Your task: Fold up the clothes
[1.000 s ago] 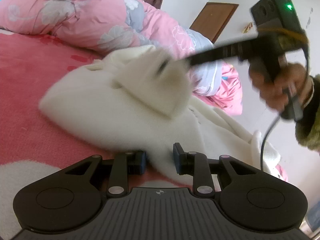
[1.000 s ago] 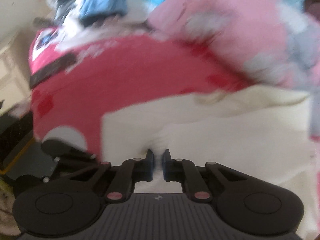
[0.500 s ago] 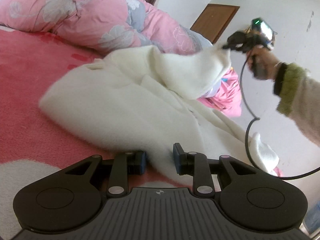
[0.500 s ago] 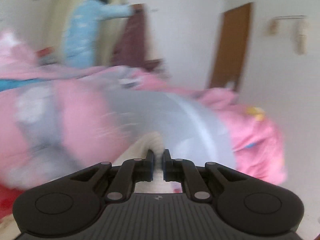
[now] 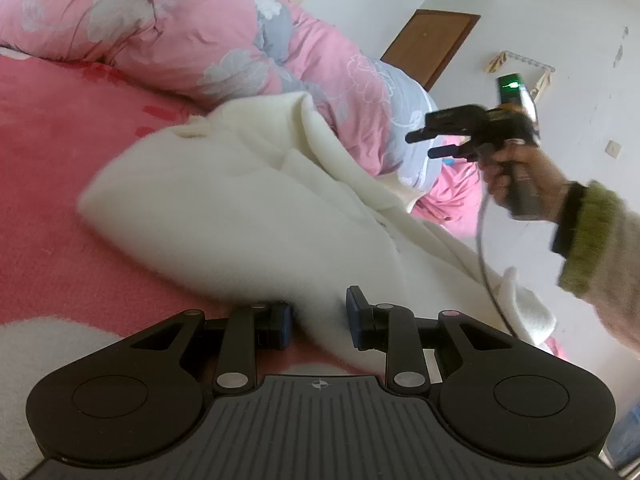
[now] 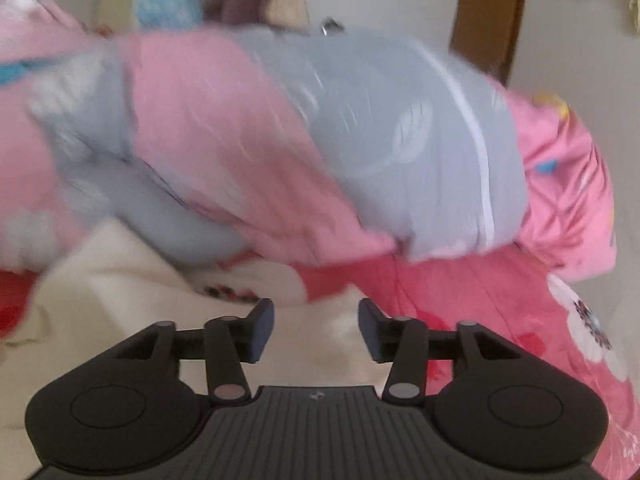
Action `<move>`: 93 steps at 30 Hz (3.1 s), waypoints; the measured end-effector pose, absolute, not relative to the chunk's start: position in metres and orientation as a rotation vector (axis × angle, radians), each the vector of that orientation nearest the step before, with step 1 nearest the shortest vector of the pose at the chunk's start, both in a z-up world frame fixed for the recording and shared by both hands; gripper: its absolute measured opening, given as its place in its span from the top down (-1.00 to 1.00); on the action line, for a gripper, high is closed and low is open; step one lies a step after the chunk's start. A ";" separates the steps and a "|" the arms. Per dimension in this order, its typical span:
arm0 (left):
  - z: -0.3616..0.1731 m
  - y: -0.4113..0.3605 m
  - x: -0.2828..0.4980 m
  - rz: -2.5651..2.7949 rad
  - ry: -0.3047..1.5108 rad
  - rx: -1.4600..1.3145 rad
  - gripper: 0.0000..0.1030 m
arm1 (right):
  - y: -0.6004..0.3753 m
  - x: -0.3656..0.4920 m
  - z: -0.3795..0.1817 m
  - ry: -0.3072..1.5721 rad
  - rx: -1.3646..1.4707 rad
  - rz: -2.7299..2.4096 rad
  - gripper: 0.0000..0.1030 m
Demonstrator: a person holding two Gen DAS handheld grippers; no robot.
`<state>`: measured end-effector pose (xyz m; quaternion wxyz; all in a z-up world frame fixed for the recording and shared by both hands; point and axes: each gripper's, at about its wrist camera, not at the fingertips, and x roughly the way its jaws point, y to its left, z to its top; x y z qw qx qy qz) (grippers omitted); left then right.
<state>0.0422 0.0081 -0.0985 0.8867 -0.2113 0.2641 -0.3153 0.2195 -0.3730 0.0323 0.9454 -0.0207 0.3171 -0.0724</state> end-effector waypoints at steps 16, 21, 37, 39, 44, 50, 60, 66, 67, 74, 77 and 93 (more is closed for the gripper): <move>-0.100 0.009 0.042 -0.663 0.546 -0.462 0.49 | -0.327 0.213 -0.049 0.986 0.403 0.186 0.72; -0.101 0.010 0.041 -0.670 0.543 -0.471 0.49 | -0.326 0.180 -0.036 0.929 0.418 0.258 0.83; -0.089 0.046 -0.007 -0.682 0.617 -0.461 0.41 | -0.262 0.000 0.038 0.749 0.600 0.808 0.84; -0.087 0.048 -0.020 -0.681 0.621 -0.452 0.35 | -0.248 0.001 0.043 0.716 0.605 0.856 0.84; -0.086 0.042 -0.035 -0.667 0.638 -0.458 0.23 | -0.213 0.033 0.015 0.780 0.596 0.852 0.83; -0.086 0.035 -0.035 -0.646 0.648 -0.462 0.08 | -0.159 0.055 -0.037 0.984 0.223 0.615 0.43; -0.083 0.017 -0.023 -0.691 0.655 -0.510 -0.37 | -0.268 -0.016 0.038 0.718 0.240 0.468 -0.28; -0.084 -0.021 -0.012 -0.674 0.648 -0.441 -0.56 | -0.387 -0.053 0.053 0.598 0.357 0.132 -0.41; -0.083 -0.026 -0.011 -0.650 0.647 -0.439 -0.56 | -0.404 -0.056 0.052 0.598 0.382 0.088 -0.41; -0.087 -0.032 0.006 -0.542 0.631 -0.513 -0.34 | -0.470 -0.026 0.035 0.635 0.388 -0.030 -0.42; -0.090 -0.028 0.011 -0.510 0.635 -0.528 -0.03 | -0.477 0.017 0.021 0.676 0.350 -0.031 -0.47; -0.059 0.029 0.028 -0.375 0.500 -0.633 0.76 | -0.469 0.056 -0.032 0.889 0.459 0.039 0.68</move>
